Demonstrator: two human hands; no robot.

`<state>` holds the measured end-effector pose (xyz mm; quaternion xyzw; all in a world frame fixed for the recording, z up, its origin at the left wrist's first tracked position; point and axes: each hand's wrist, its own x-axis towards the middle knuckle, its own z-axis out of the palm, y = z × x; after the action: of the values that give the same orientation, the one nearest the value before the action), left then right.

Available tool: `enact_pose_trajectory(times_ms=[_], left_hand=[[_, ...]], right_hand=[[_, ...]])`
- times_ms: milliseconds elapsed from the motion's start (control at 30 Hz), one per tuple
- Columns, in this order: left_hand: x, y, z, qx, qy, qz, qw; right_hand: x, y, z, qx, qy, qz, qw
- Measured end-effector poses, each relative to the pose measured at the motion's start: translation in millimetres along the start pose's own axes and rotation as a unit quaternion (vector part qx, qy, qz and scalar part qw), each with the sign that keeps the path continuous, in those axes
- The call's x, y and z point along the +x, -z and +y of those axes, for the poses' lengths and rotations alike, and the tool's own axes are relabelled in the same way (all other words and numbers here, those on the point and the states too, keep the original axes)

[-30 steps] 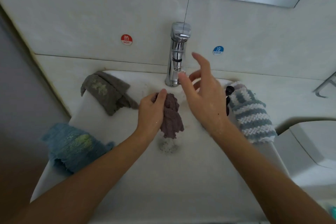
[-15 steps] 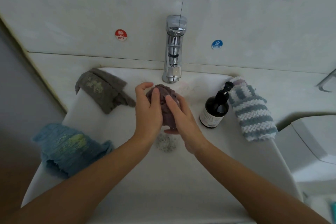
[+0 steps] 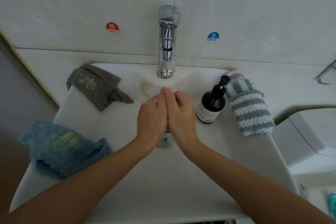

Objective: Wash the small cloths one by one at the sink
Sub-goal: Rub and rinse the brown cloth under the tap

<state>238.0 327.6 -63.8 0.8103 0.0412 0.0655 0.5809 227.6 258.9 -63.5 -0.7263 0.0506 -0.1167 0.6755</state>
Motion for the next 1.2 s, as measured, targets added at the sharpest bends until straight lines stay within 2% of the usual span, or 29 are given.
enact_pose_trajectory(times_ms=[200,333,500,667,833,1200], left_hand=[[1,-4,-3,-0.044,0.000,0.015,0.999],[4,-5,-6,-0.017,-0.030,0.028,0.999],[2,-3,-5,-0.048,-0.027,0.000,0.998],[-2,-5,-2,-0.092,-0.032,0.004,0.995],[1,-7,-1,-0.071,-0.017,-0.008,0.997],[1,-12,0,-0.051,0.017,0.017,0.998]], right_hand=[[9,0,8,-0.002,-0.039,-0.016,0.999],[12,-3,12,-0.016,-0.027,-0.011,0.999],[23,3,3,-0.011,-0.047,0.006,0.999],[36,12,-9,0.017,-0.062,0.011,0.998],[30,10,-9,0.052,-0.113,-0.031,0.992],[21,0,3,0.030,-0.083,0.018,0.996]])
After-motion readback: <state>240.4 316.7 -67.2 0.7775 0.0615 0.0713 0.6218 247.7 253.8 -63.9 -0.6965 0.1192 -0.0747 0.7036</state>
